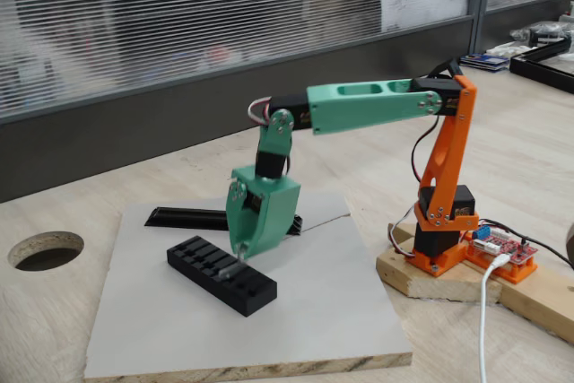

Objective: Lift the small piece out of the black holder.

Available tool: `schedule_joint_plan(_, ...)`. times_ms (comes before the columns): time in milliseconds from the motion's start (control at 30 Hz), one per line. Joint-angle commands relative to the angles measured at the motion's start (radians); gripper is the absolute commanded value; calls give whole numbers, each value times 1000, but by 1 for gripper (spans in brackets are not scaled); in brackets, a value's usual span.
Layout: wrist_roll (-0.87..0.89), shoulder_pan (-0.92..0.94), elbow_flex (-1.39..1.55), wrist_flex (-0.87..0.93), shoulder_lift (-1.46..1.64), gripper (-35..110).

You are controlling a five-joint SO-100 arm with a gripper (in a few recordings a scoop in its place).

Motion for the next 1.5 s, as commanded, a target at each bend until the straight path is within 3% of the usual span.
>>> schedule_joint_plan(0, 17, -9, -15, 9, 80, 5)
schedule_joint_plan(633, 18, -6, -17, -2, 460, 5)
schedule_joint_plan(1167, 9, 278, -3, 9, 758, 5)
schedule_joint_plan(1467, 9, 273, 0, 11, 761, 5)
